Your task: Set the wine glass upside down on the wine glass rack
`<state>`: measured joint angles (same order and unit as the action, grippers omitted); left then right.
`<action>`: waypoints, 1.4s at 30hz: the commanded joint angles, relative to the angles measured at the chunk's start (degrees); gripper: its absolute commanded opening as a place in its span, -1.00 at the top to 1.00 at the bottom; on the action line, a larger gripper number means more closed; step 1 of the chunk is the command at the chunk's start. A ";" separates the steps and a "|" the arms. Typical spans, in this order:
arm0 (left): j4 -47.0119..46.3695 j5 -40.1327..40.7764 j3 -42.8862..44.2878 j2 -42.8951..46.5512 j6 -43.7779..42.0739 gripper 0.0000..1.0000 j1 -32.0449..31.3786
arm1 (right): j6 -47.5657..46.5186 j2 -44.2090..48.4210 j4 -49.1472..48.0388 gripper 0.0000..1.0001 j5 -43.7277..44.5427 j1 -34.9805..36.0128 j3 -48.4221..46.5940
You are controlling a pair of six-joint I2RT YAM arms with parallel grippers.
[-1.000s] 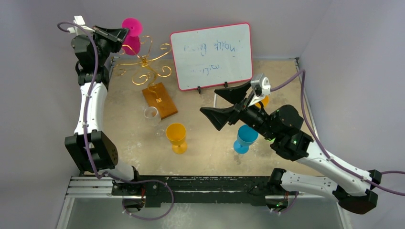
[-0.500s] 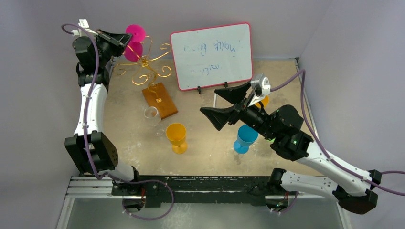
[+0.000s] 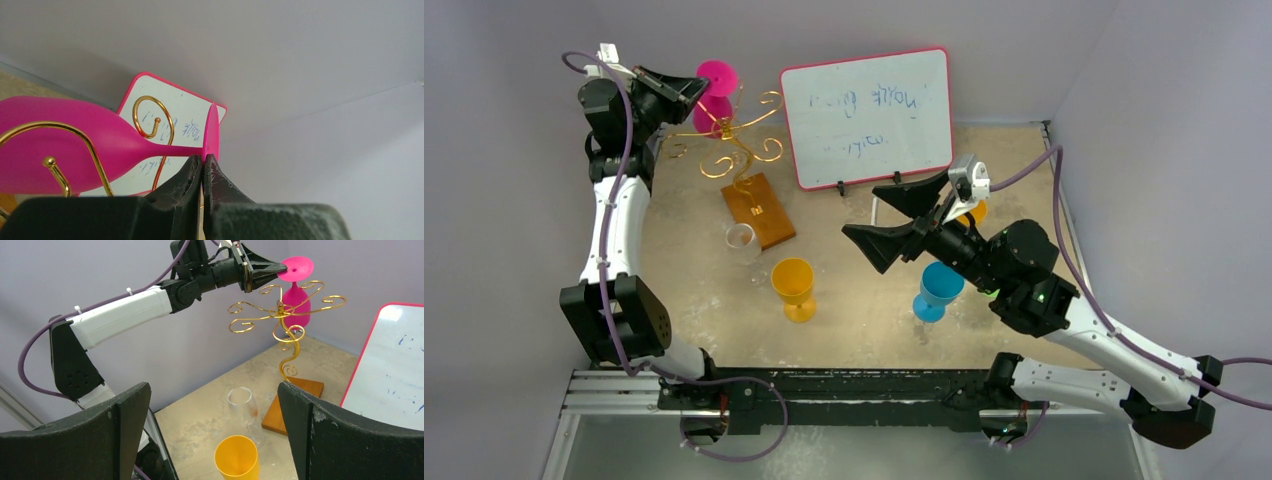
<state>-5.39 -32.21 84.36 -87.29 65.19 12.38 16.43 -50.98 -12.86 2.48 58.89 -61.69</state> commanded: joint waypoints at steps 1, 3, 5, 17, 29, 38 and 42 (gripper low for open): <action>-4.17 -2.23 0.46 0.89 1.02 1.00 0.27 | -0.78 0.44 -3.35 -1.00 1.11 0.26 -0.60; -4.65 -2.82 0.61 0.49 1.61 1.00 0.23 | -0.76 0.60 -3.40 -1.00 1.12 0.27 -0.52; -4.76 -3.11 0.83 -0.05 1.97 1.00 0.25 | -0.91 0.67 -3.55 -1.00 1.21 0.26 -0.41; -9.11 -3.49 2.53 -3.11 5.25 1.00 -0.53 | -1.22 0.12 -4.42 -1.00 1.30 0.30 -0.48; -12.57 -2.71 5.38 -6.53 7.36 1.00 -2.22 | -1.78 -0.13 -4.62 -1.00 1.47 0.28 -0.58; -11.87 -1.51 7.20 -8.48 6.46 1.00 -2.19 | -2.09 0.10 -4.63 -1.00 1.82 0.27 -0.72; -9.31 -0.36 7.70 -8.64 4.11 1.00 -2.21 | -2.16 0.17 -4.54 -1.00 1.92 0.30 -0.73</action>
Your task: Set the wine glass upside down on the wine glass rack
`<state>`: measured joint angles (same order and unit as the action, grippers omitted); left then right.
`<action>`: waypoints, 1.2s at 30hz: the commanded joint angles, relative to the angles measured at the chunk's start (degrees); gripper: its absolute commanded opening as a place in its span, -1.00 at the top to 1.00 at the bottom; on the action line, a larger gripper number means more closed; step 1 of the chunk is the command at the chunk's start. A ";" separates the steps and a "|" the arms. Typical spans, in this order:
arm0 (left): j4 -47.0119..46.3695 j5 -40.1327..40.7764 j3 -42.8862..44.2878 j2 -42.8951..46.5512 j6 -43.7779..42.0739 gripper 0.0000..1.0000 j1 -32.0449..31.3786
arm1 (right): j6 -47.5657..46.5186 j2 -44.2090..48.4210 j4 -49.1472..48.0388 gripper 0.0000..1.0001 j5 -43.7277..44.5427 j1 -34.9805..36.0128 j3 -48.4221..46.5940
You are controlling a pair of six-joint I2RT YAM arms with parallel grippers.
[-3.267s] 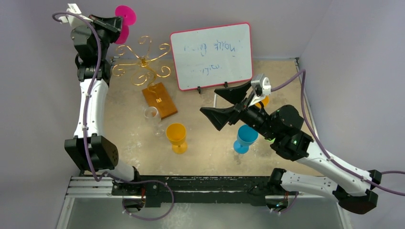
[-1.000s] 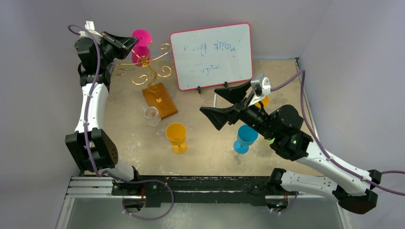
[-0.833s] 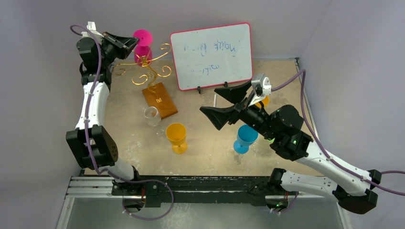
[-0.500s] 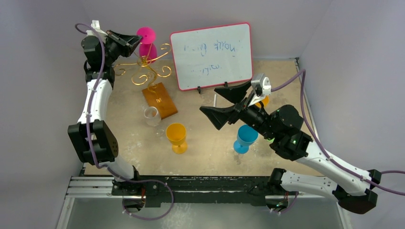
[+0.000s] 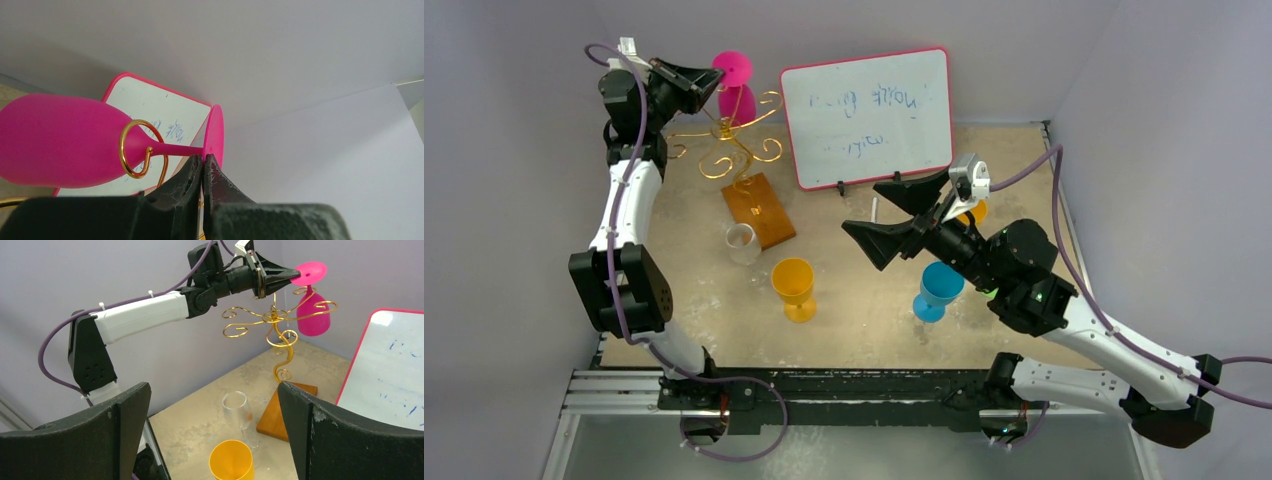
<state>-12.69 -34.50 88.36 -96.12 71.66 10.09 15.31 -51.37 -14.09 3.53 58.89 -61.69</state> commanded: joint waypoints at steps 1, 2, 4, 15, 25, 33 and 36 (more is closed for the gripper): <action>-1.45 2.14 3.83 0.10 -2.78 1.00 0.11 | -0.99 0.59 -3.32 -1.00 0.87 0.27 -0.69; -1.05 2.34 3.78 0.12 -3.21 1.00 0.05 | -1.05 0.53 -3.32 -1.00 0.96 0.29 -0.65; -0.24 2.92 3.84 0.16 -3.93 1.00 0.10 | -1.07 0.53 -3.40 -1.00 0.96 0.28 -0.71; 2.15 4.27 4.99 -0.51 -5.52 1.00 0.13 | -1.19 0.66 -3.32 -1.00 1.35 0.28 -0.62; 6.14 6.52 5.64 0.32 -8.24 0.86 0.20 | -1.22 1.02 -3.14 -1.00 1.48 0.28 -0.58; 10.01 8.17 6.61 1.00 -10.79 0.62 0.17 | -1.16 1.39 -3.05 -1.00 1.65 0.26 -0.41; 11.29 8.76 7.15 1.29 -11.80 0.54 0.14 | -1.06 1.39 -2.84 -1.00 1.78 0.31 -0.43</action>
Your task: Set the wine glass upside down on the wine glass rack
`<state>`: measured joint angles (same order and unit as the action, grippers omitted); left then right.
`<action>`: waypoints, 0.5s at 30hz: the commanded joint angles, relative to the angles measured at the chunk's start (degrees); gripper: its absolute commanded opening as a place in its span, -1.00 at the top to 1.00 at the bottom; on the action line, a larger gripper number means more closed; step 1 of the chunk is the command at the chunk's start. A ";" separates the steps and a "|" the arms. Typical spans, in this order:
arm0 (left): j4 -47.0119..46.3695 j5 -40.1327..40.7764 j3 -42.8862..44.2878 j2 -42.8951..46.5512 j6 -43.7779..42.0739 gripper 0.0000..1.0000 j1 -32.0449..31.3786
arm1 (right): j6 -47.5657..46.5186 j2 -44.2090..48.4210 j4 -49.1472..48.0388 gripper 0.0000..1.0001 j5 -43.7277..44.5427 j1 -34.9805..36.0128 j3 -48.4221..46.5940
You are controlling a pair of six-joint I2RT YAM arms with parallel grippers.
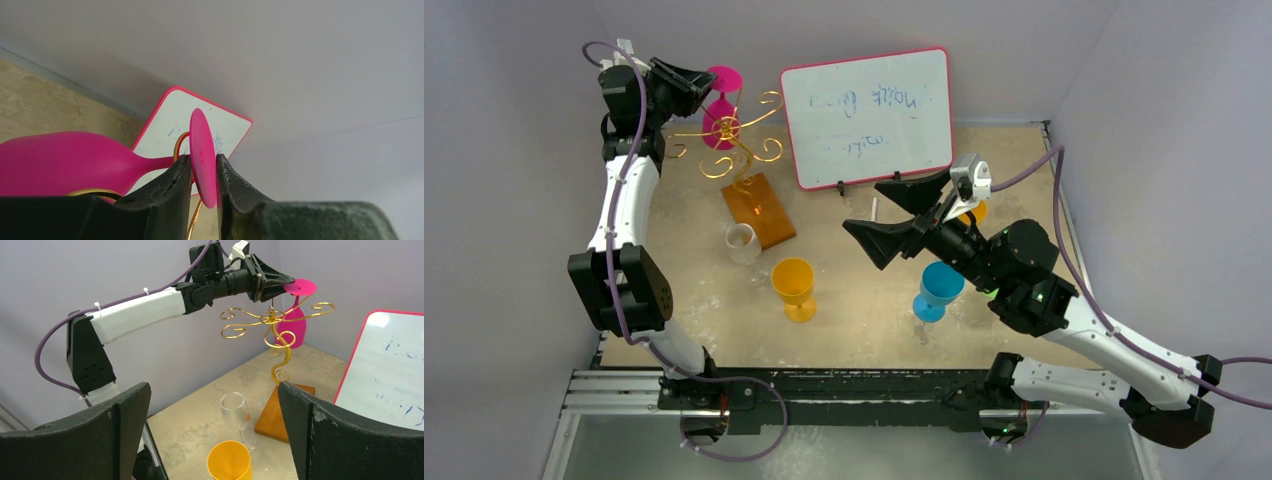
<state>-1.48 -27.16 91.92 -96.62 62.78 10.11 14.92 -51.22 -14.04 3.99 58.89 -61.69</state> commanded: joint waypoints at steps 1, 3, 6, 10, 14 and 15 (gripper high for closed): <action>0.67 1.69 3.80 1.87 -3.36 0.52 0.15 | -0.48 1.18 -2.61 -1.00 1.48 0.32 -0.49; 1.88 2.34 3.95 2.23 -4.31 0.47 0.17 | -0.10 1.21 -2.19 -1.00 2.07 0.32 -0.66; 3.79 3.72 4.23 3.06 -5.88 0.41 0.17 | 1.12 1.06 -1.08 -1.00 3.87 0.28 -1.17; 5.40 4.96 4.51 4.16 -7.23 0.31 0.12 | 5.43 0.39 2.06 -1.00 8.10 0.26 -2.45; 8.26 6.69 5.65 5.18 -8.94 0.10 0.15 | 9.94 -0.77 7.60 -1.00 11.02 0.33 -4.47; 8.96 7.23 5.97 5.39 -9.40 0.06 0.13 | 10.82 -1.07 9.15 -1.00 12.29 0.27 -5.08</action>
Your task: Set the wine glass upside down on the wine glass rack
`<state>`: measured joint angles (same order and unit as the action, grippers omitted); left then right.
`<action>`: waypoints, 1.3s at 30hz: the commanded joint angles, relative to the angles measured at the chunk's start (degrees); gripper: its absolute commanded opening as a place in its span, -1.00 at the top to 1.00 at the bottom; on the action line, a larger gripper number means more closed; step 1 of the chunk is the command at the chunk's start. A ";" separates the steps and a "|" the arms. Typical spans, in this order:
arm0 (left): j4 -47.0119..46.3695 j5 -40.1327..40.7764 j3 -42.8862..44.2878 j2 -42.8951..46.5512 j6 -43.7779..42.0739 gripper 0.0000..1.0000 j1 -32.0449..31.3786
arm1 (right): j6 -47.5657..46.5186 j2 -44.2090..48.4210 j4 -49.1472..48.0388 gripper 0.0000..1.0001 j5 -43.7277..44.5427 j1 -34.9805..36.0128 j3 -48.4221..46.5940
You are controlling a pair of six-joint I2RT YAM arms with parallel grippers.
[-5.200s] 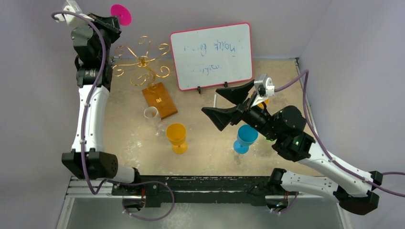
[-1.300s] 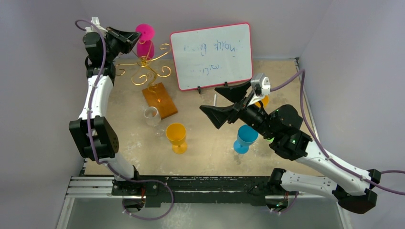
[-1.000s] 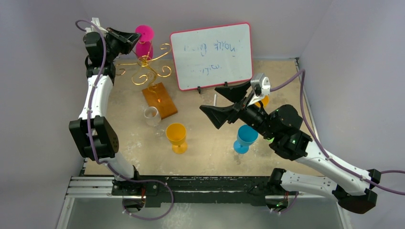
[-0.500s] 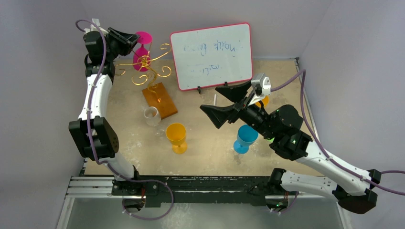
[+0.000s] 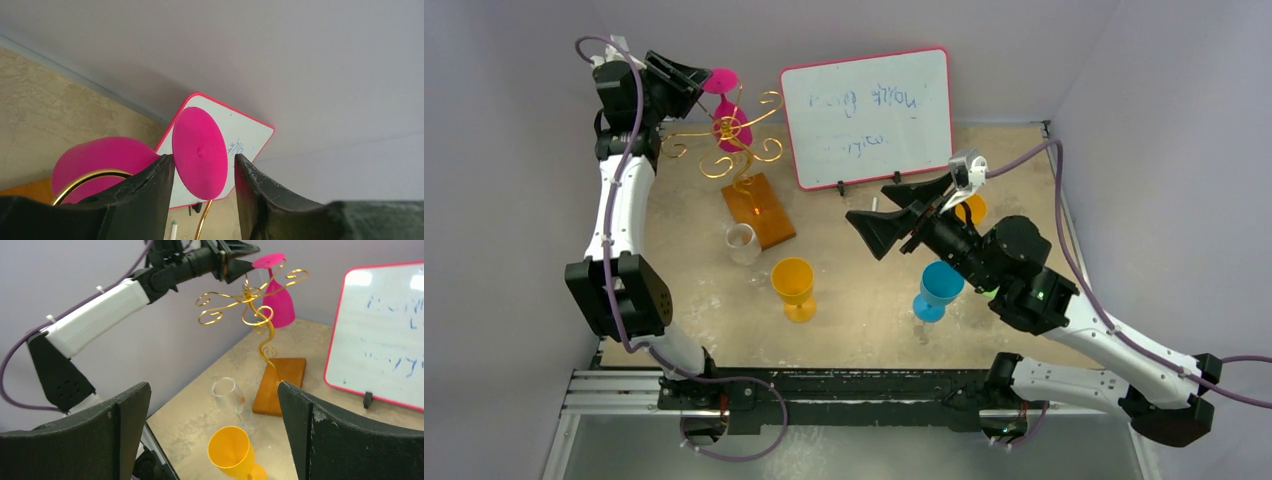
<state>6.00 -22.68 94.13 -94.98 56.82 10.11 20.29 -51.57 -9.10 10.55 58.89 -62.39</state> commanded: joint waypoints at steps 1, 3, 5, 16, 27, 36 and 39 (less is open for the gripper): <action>2.03 3.22 4.00 4.00 -3.87 0.03 0.17 | 6.33 -1.03 5.86 -1.00 6.65 0.30 -4.97; 3.23 3.94 4.47 4.69 -4.67 0.00 0.23 | 7.87 -1.70 8.85 -1.00 7.93 0.32 -6.21; 4.56 4.51 5.14 5.55 -5.43 -0.04 0.19 | 8.49 -2.43 11.62 -1.00 8.60 0.30 -7.44; 18.00 8.75 8.75 10.37 -12.57 -0.25 0.22 | 8.91 -5.96 25.94 -0.89 17.68 0.33 -9.88; 20.64 3.65 -5.28 23.73 -16.75 -0.43 -0.11 | 13.93 -9.08 38.47 -0.16 20.71 0.17 -8.73; 20.27 -0.25 -13.71 34.72 -20.00 -0.47 -5.83 | 15.13 -9.74 41.22 0.11 14.98 0.17 -6.74; 21.53 1.83 -15.02 37.79 -21.20 -0.48 -7.42 | 14.62 -11.54 37.27 0.10 12.43 0.17 -6.87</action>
<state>28.84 -20.91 80.31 -60.99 38.52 4.29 35.48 -61.87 32.95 26.98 58.92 -69.30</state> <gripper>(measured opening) 0.736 0.448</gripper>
